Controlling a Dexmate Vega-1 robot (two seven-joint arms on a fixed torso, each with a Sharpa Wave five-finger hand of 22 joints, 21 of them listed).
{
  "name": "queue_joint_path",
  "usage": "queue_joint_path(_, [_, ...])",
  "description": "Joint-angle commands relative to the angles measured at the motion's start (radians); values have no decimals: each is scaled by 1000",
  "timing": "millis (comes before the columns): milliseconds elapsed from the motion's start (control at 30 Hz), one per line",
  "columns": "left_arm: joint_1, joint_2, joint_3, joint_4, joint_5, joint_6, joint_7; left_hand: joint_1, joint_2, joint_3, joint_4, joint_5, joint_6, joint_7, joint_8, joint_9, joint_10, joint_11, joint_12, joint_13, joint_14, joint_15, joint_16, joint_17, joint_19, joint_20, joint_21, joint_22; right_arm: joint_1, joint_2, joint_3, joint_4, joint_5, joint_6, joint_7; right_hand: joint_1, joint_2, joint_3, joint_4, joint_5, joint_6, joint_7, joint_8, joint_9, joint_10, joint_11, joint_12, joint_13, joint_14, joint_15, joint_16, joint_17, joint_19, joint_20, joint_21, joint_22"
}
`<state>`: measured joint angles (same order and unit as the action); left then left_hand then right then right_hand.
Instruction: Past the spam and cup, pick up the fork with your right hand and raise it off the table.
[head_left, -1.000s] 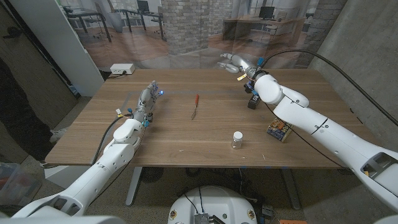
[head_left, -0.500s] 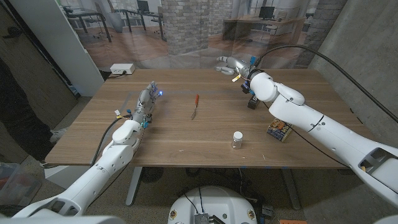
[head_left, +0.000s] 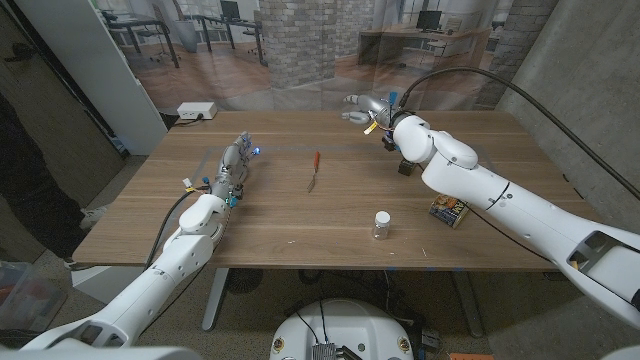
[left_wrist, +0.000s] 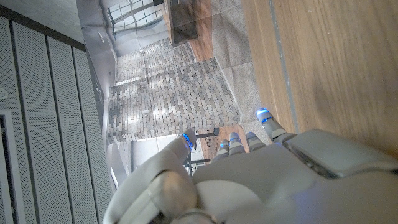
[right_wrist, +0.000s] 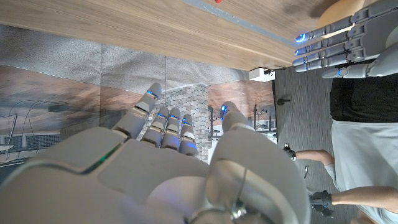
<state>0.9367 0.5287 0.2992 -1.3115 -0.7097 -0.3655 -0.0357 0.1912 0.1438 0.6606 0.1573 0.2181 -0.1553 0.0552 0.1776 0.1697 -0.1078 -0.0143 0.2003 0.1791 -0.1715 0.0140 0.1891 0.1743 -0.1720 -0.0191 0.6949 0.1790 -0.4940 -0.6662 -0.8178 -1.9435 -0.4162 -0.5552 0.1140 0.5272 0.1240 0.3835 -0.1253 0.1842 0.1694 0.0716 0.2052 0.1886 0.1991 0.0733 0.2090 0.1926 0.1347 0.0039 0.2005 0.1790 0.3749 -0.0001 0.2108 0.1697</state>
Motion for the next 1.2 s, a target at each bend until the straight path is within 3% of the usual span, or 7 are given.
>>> queue_joint_path(33, [4, -1, -2, 2, -3, -5, -1, -11, 38, 7, 1, -2, 0, 5, 2, 3, 3, 3, 1, 4, 0, 2, 0, 3, -78, 4, 0, 5, 35, 20, -57, -1, -88, -66, 46, -15, -32, -23, 3, 1, 34, 5, 14, 2, 34, 9, 14, 4, 34, 0, 13, 7, 33, 3, 10, 5])
queue_joint_path(600, [1, -4, -4, 16, -6, -9, -8, -12, 37, 8, 0, -2, -3, 4, 1, 3, 0, 4, 0, 4, -3, 1, -1, 3, -81, 4, -3, 5, 81, 63, -133, 25, -207, -147, 119, -66, -92, -81, 16, 13, 87, 3, 23, 1, 87, 14, 22, 5, 85, 0, 19, 10, 77, 11, 16, 6])
queue_joint_path(800, [-5, -7, -3, 26, -8, -10, -12, -13, 36, 8, 0, -2, -4, 5, 1, 3, 0, 5, 0, 4, -3, 1, -1, 3, -81, 4, -4, 5, 94, 85, -163, 38, -260, -184, 134, -94, -114, -107, 26, 23, 126, 3, 30, 1, 130, 17, 31, 6, 131, -4, 28, 12, 109, 17, 21, 7])
queue_joint_path(1200, [-16, -14, -2, 49, -11, -13, -20, -14, 36, 9, -1, -3, -5, 5, 1, 3, 0, 4, 0, 4, -3, 2, -1, 2, -80, 4, -6, 5, 120, 131, -217, 82, -358, -236, 160, -101, -130, -124, 26, 40, 196, -5, 44, 0, 195, 8, 43, 7, 197, -12, 36, 10, 161, 20, 30, 8])
